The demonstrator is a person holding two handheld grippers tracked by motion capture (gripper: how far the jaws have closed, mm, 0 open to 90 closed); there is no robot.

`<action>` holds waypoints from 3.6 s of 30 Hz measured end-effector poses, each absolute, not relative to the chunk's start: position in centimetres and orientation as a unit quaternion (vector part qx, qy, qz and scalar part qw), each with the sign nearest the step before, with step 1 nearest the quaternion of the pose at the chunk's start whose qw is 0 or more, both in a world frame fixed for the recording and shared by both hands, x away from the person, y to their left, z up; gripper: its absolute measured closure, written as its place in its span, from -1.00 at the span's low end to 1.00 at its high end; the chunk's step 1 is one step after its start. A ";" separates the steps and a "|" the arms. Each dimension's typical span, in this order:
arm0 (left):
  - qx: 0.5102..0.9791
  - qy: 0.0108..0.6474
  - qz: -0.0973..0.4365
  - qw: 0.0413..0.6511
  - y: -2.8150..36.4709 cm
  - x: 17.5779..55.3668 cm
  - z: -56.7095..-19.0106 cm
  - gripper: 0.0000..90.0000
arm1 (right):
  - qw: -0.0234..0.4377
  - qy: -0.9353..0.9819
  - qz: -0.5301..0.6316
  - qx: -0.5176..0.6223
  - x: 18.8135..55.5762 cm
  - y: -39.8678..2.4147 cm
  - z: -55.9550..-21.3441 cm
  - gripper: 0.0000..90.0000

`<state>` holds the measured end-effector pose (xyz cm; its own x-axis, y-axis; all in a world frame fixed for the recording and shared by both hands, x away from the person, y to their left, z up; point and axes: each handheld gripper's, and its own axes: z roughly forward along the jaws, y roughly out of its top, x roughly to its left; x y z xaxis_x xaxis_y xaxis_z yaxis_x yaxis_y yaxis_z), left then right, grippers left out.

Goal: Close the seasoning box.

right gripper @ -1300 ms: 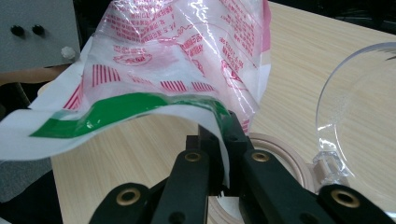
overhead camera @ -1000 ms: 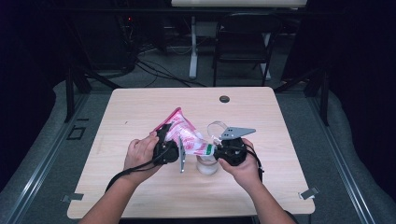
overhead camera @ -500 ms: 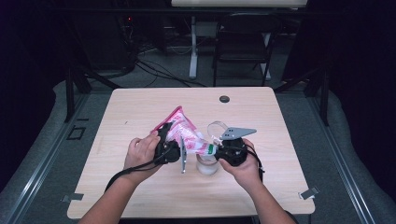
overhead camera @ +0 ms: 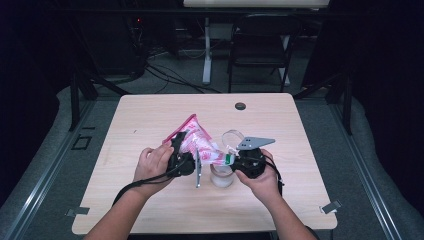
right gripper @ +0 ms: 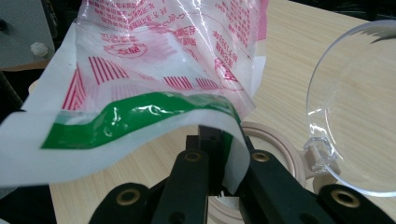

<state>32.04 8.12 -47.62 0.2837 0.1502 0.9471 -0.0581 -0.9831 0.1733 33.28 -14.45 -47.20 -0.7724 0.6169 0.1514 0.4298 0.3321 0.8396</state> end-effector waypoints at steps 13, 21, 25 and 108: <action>0.790 0.019 0.608 0.077 7.9 31.9 -47.5 0.40 | 0.096 0.814 0.470 0.328 33.5 -14.5 -47.8 1.00; 0.787 0.011 0.612 0.074 7.7 31.9 -47.5 0.40 | 0.096 0.814 0.468 0.331 33.5 -14.7 -47.9 1.00; 0.787 0.011 0.613 0.073 7.6 31.8 -47.4 0.40 | 0.096 0.813 0.468 0.333 33.5 -14.7 -47.9 1.00; 0.771 -0.023 0.634 0.053 7.2 31.3 -47.6 0.41 | 0.076 0.824 0.442 0.345 34.2 -14.0 -50.1 1.00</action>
<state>31.27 7.22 -47.65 0.1960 0.0320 0.9801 -0.1031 -0.9933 0.0530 34.25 -13.99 -50.07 -0.7507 0.6356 0.1798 0.5014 0.3711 0.7816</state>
